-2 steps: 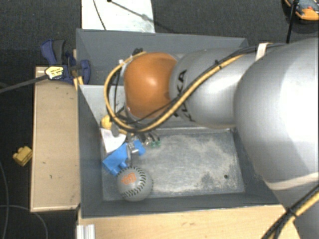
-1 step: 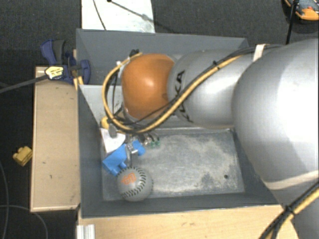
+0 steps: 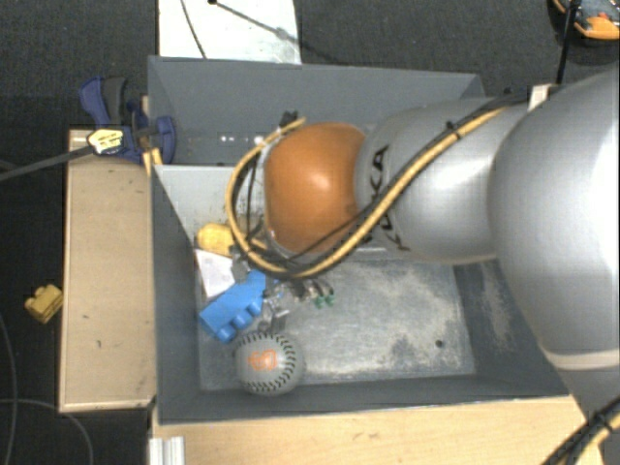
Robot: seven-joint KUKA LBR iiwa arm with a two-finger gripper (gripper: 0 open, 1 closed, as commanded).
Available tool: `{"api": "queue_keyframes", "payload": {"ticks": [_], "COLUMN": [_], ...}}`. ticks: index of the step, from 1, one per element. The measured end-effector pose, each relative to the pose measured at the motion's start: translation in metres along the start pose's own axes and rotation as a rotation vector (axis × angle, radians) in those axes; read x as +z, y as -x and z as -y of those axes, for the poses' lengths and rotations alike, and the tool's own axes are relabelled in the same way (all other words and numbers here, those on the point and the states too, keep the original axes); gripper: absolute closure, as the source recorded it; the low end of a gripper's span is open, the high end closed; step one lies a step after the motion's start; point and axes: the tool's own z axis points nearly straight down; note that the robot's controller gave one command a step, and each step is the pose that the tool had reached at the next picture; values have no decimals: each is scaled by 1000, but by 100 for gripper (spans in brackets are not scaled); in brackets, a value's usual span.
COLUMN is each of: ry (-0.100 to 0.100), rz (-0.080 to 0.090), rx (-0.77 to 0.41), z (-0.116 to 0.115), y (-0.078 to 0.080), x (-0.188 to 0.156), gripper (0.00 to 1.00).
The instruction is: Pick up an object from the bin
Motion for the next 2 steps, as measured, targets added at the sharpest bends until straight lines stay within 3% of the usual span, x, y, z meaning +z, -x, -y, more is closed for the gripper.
{"api": "queue_keyframes", "payload": {"ticks": [1, 2], "ry": [0, -3], "rz": [9, 1], "rx": [117, 60], "z": [18, 5], "y": [11, 28], "x": [22, 44], "gripper": [0, 0]}}
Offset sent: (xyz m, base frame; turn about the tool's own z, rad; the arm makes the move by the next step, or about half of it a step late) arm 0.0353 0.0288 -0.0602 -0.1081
